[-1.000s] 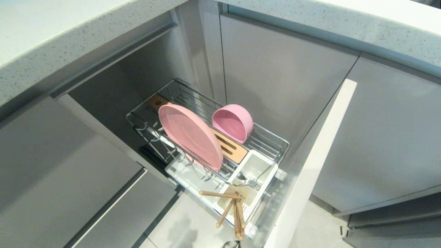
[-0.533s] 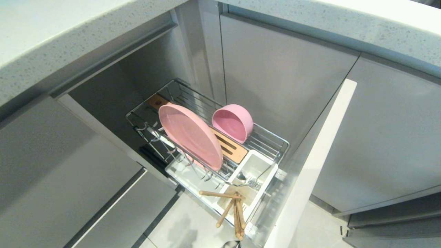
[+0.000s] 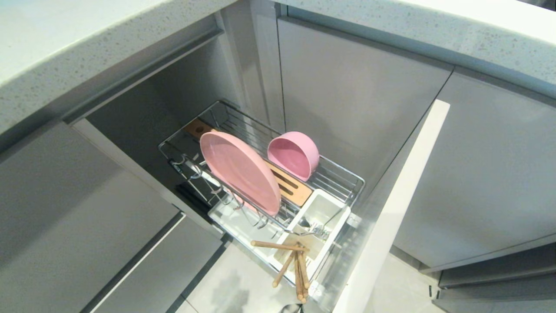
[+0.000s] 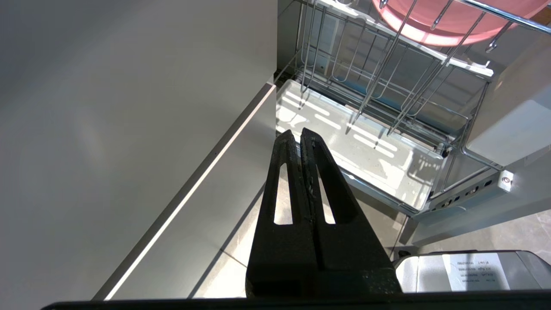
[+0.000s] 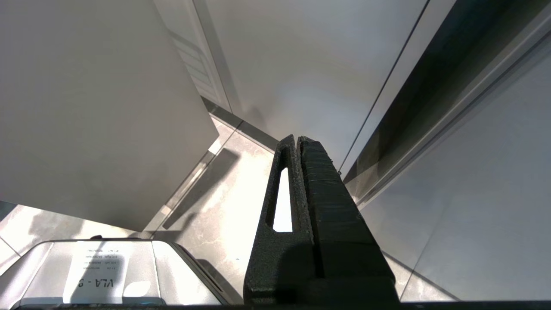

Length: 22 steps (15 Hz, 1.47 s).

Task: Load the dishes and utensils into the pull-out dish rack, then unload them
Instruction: Take the plate out of the cupboard

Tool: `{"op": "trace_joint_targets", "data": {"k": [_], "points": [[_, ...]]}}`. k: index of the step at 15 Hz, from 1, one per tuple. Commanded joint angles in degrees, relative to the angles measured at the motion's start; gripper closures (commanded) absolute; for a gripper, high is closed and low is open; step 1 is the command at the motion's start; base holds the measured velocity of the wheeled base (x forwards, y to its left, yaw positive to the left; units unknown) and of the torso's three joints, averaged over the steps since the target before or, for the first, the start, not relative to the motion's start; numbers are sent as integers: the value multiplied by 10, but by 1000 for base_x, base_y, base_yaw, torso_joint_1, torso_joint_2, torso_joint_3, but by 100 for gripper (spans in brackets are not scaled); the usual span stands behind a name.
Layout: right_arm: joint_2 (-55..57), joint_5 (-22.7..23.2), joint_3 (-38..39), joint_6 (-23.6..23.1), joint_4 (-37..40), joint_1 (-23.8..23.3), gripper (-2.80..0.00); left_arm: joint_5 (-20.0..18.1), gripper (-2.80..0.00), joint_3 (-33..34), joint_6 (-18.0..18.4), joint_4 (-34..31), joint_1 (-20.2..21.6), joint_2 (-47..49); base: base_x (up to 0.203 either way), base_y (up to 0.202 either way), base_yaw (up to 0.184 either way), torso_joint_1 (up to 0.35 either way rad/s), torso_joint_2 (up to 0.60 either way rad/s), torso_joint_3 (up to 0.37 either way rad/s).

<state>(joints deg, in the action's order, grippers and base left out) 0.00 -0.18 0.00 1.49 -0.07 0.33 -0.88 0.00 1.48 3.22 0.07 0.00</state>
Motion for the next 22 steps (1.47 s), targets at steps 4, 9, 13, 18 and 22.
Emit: {"op": "trace_joint_targets", "data": {"k": [4, 9, 13, 18, 22], "points": [[0, 0, 1, 0, 0, 0, 0, 0, 0, 15, 0, 0, 0, 1, 0, 0, 0, 0, 0, 0], [0, 0, 0, 0, 0, 0, 0, 0, 0, 15, 0, 0, 0, 1, 0, 0, 0, 0, 0, 0], [0, 0, 1, 0, 0, 0, 0, 0, 0, 15, 0, 0, 0, 1, 0, 0, 0, 0, 0, 0], [0, 0, 1, 0, 0, 0, 0, -12, 0, 13, 10, -3, -1, 1, 0, 0, 0, 0, 0, 0], [0, 0, 1, 0, 0, 0, 0, -14, 0, -96, 11, -11, -2, 7, 0, 0, 0, 0, 0, 0]]}}
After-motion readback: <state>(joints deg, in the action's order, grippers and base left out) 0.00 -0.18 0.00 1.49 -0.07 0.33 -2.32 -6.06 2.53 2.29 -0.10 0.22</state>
